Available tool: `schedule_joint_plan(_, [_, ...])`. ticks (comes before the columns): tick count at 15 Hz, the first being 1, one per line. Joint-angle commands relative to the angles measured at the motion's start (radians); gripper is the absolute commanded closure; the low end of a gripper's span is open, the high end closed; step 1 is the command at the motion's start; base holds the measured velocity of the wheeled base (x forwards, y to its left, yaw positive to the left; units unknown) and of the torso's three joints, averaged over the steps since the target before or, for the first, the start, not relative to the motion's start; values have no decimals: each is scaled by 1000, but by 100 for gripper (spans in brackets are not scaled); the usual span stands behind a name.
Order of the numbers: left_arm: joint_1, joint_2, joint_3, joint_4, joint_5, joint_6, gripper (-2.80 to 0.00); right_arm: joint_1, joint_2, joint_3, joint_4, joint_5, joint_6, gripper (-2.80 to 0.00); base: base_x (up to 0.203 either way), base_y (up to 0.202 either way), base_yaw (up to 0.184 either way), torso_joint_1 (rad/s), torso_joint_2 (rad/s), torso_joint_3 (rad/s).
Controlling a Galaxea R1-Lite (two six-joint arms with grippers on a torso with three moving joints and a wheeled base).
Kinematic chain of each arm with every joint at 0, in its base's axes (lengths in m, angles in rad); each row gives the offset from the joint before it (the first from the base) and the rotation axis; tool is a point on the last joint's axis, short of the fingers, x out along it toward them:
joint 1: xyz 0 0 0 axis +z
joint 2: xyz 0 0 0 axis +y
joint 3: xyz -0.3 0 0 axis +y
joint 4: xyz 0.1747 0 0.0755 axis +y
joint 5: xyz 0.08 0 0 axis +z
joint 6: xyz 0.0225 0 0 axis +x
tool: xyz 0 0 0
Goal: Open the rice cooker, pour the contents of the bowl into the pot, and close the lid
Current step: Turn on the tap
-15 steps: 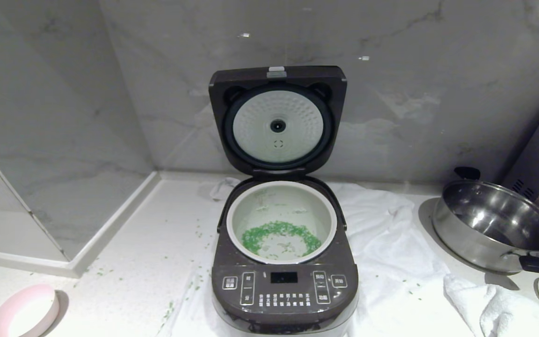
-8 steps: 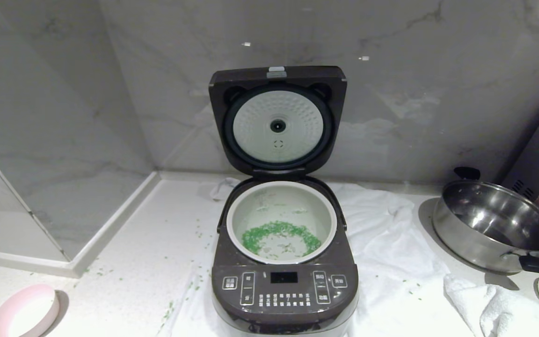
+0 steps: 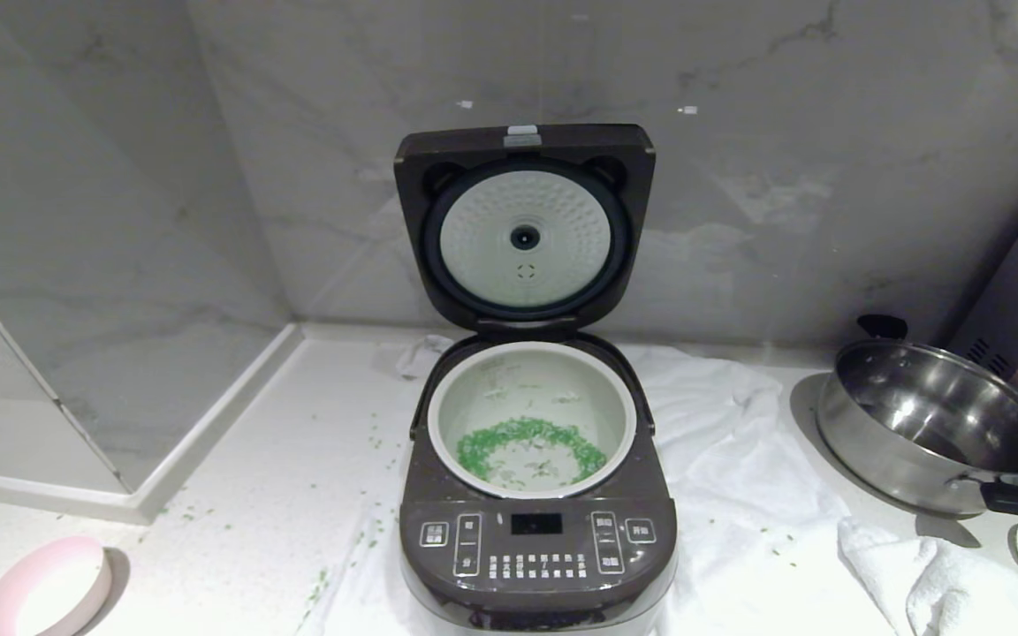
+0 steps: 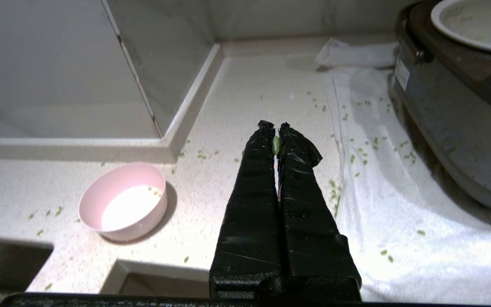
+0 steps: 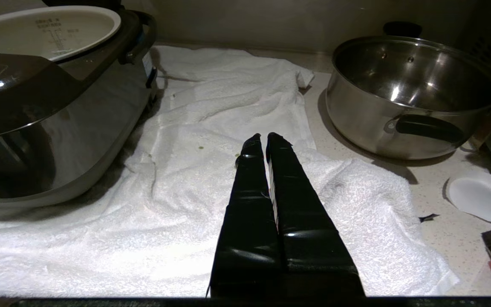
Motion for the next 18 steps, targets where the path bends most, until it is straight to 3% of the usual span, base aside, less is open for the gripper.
schedule_joint_plan(1, [0, -9, 56, -84, -10, 0, 0, 0, 0, 3, -1, 0, 36, 0, 0, 0, 0, 0, 0, 0])
schedule_joint_plan(3, [-1, -9, 55, -8, -15, -7, 0, 0, 0, 3, -2, 0, 46, 0, 0, 0, 0, 0, 0, 0])
schedule_joint_plan(6, [0, -9, 57, -20, -14, -30, 0, 0, 0, 3, -2, 0, 49, 0, 0, 0, 0, 0, 0, 0])
schedule_joint_plan(12, [0, -9, 57, -20, -17, -29, 0, -1, 0, 7, -5, 5, 89, 0, -176, 0, -2, 1, 2, 3])
schedule_joint_plan(18, [2, -9, 57, -20, -19, -29, 0, 0, 0, 11, -8, 3, 109, 0, 0, 0, 0, 0, 0, 0])
